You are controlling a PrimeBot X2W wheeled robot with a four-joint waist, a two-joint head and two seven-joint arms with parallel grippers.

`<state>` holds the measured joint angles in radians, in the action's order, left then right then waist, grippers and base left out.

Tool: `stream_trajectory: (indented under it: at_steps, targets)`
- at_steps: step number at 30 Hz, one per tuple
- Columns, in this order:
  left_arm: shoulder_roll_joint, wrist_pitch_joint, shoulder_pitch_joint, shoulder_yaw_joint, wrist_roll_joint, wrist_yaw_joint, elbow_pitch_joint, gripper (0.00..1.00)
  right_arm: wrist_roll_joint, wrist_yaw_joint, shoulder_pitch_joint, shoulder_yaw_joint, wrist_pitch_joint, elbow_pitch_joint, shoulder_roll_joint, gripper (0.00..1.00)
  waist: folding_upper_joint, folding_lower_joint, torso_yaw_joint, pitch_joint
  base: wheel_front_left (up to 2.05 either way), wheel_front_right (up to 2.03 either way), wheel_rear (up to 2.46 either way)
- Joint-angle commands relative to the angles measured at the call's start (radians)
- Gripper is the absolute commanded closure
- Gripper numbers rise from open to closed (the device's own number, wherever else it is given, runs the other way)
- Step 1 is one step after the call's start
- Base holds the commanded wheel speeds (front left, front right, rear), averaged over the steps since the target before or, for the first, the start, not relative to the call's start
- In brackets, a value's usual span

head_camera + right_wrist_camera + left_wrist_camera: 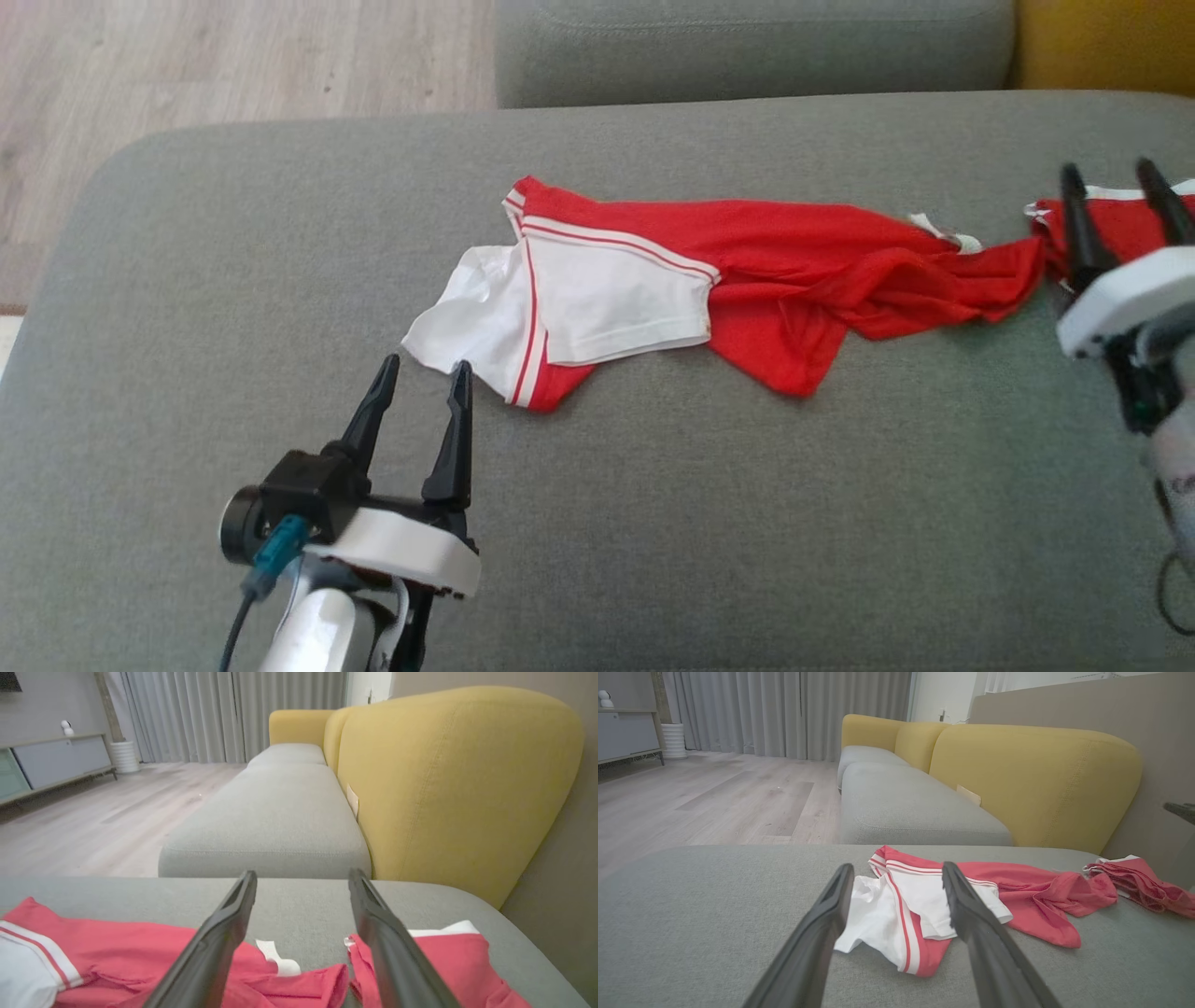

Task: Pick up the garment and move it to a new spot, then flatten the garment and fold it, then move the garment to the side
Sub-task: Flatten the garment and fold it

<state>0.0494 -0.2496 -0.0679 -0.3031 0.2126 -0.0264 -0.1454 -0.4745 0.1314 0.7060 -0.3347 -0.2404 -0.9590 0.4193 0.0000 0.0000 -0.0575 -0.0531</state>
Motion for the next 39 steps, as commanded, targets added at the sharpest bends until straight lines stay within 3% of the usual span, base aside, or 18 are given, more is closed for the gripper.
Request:
stream_trajectory:
  at_steps: [1, 8, 16, 26, 39]
  targets:
    - [0.001, -0.012, -0.042, 0.043, -0.008, -0.001, 0.032, 0.00, 0.015, -0.001, 0.019, 0.008, -0.018, 0.062, -0.005, 0.00, 0.0000, 0.0000, 0.011, 0.010, 0.00, 0.00, 0.00]
    - [0.001, -0.012, -0.034, 0.060, -0.007, -0.007, 0.056, 0.00, 0.091, -0.001, -0.143, 0.122, -0.021, 0.415, -0.116, 0.00, 0.0000, 0.0000, 0.038, 0.022, 0.00, 0.00, 0.00]
    - [0.001, -0.012, -0.032, 0.061, -0.008, -0.008, 0.078, 0.00, 0.245, -0.001, -0.459, 0.201, -0.021, 0.806, -0.324, 0.00, 0.0000, 0.0000, 0.047, 0.028, 0.00, 0.00, 0.00]
    - [0.001, -0.012, -0.003, 0.068, -0.014, -0.003, 0.079, 0.00, 0.297, -0.001, -0.666, 0.210, -0.021, 0.930, -0.368, 0.00, 0.0000, 0.0000, 0.034, 0.043, 0.00, 0.00, 0.00]
    - [0.001, -0.012, 0.012, 0.071, -0.019, -0.006, 0.090, 0.00, 0.290, -0.001, -0.688, 0.207, -0.021, 0.948, -0.369, 0.00, 0.0000, 0.0000, 0.025, 0.048, 0.00, 0.00, 0.00]
